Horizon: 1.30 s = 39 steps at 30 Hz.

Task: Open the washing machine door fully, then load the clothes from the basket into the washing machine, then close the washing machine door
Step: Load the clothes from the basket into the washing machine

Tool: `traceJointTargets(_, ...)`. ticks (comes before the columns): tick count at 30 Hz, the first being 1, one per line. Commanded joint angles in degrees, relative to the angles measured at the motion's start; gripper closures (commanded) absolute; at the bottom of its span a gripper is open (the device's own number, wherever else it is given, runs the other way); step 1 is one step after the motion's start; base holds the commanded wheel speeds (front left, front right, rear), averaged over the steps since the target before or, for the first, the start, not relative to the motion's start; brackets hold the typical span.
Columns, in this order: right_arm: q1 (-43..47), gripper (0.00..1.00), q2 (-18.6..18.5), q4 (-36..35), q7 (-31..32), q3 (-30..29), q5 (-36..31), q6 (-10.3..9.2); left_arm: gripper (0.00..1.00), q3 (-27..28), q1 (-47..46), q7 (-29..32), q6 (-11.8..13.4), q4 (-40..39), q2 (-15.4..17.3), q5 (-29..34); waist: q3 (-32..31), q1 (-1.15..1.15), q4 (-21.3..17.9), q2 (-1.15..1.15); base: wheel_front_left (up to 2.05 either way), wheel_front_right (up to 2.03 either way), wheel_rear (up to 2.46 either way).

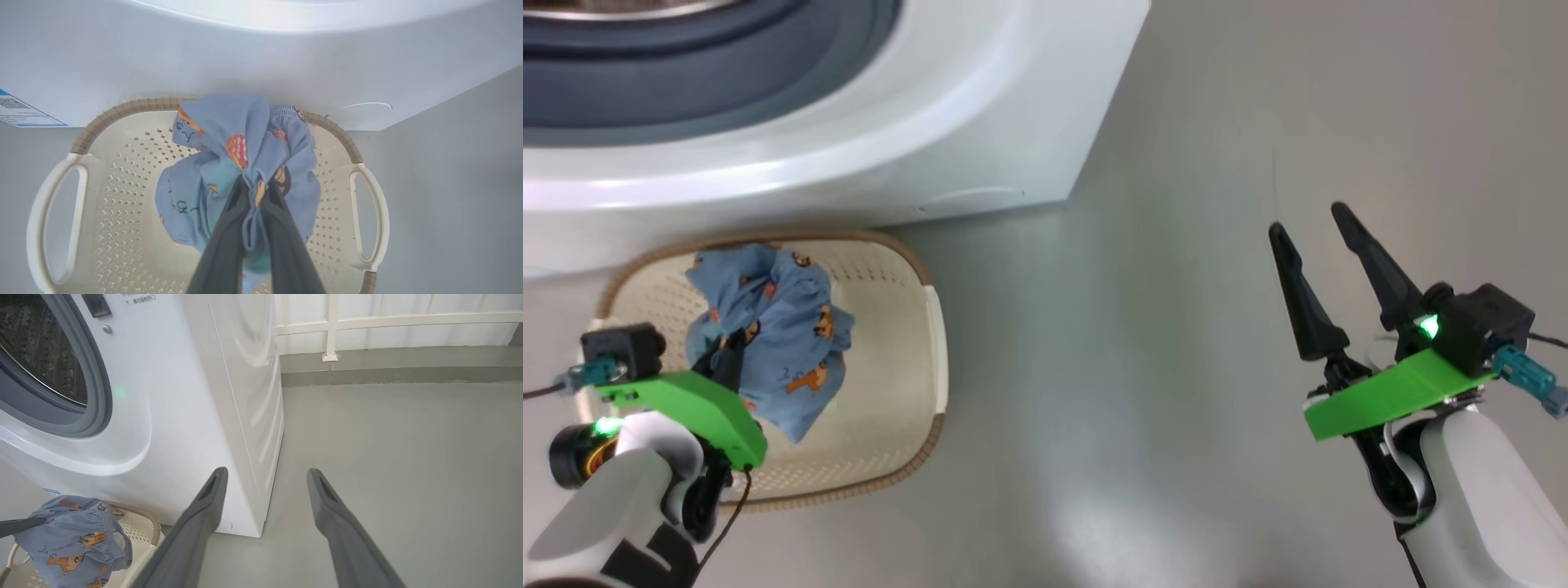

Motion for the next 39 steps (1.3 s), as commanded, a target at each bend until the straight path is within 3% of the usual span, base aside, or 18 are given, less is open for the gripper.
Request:
traceJointTargets(1,2.2,0.00,-0.6,-0.9,-0.3,1.3,0.5,0.16,1.00,4.0,1.7,-0.8,-0.1,-1.7,2.7,2.4,-3.1,0.00,1.3,0.00,0.00,0.00,0.00)
traceJointTargets(15,6.2,0.00,-1.8,-0.9,-0.3,-0.4,0.7,0.16,1.00,26.4,14.8,-0.8,-0.1,-17.1,-0.3,23.3,-9.1,0.00,1.9,0.00,0.00,0.00,0.00)
traceJointTargets(21,7.9,0.00,-2.3,-1.1,-0.3,-1.0,0.9,0.16,1.00,34.0,21.0,-0.8,-0.1,-24.4,-2.4,29.1,-11.5,0.00,2.1,0.00,0.00,0.00,0.00)
traceJointTargets(39,11.9,0.00,-2.7,-3.0,-0.3,-3.9,0.6,0.16,1.00,47.0,35.0,-0.8,-0.1,-44.4,-7.9,39.9,-15.4,0.00,2.5,0.00,0.00,0.00,0.00)
